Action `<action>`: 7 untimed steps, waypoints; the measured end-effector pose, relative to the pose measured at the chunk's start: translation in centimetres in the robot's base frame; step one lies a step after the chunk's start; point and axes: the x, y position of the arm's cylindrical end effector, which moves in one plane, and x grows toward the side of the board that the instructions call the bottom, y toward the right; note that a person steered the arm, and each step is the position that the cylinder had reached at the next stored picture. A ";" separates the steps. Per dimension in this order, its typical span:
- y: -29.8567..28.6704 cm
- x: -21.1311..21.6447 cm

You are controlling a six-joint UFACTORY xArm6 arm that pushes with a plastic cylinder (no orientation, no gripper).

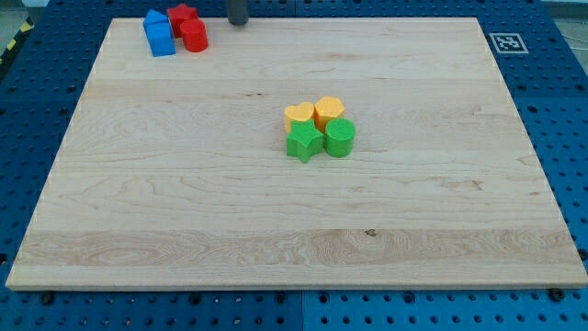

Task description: Place your arm at the top left corner of the board

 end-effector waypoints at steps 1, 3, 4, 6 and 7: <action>-0.1 0.1; 1.4 4.4; 0.5 10.3; -11.4 13.1; -18.1 12.9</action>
